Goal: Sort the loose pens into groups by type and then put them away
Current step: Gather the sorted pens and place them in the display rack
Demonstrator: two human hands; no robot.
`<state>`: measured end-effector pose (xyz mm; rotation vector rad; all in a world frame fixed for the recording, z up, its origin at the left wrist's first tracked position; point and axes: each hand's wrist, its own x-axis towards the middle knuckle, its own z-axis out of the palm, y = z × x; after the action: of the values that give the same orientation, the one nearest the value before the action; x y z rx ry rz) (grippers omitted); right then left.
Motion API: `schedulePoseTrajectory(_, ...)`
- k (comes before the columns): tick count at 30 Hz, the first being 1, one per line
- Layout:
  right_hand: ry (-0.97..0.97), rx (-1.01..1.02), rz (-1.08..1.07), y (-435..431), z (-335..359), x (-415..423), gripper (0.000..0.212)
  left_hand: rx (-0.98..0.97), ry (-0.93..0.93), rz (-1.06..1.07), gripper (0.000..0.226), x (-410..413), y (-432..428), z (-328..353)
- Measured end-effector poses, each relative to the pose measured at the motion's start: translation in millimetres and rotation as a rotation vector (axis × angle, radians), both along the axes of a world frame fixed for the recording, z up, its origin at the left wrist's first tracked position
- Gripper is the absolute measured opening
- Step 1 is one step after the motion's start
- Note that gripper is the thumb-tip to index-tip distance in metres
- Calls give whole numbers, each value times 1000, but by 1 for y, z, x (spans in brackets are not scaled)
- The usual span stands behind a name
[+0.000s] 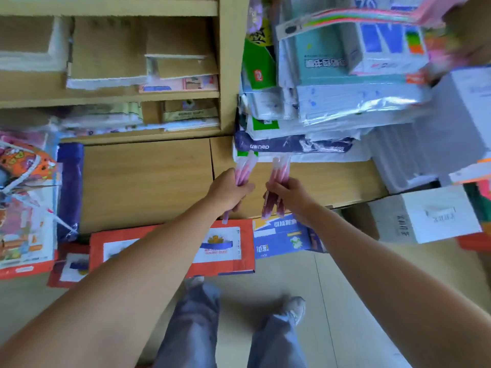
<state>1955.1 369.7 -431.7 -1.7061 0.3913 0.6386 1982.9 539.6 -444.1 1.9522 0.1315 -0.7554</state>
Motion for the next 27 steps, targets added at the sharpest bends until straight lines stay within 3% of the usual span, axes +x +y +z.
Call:
schedulePoseTrajectory(9, -32, -18, -170, -187, 61, -86, 19, -9, -20, -150, 17, -61, -195, 64)
schedulePoseTrajectory(14, -94, -64, -227, -279, 82, -124, 31, -16, -21, -189, 6, -89, -299, 93)
schedulePoseTrajectory(17, -102, -92, -317, -327, 93, -139, 32, -20, -12, -252, 11, -96, -357, 105)
schedulePoseTrajectory(21, -99, -106, -432, -391, 92, -144, 23, -85, 18, -290, 4, -93, -431, 112)
schedulePoseTrajectory(27, -89, -101, -573, -486, 104, -130, 20, -43, 13, -368, 23, -65, -532, 110)
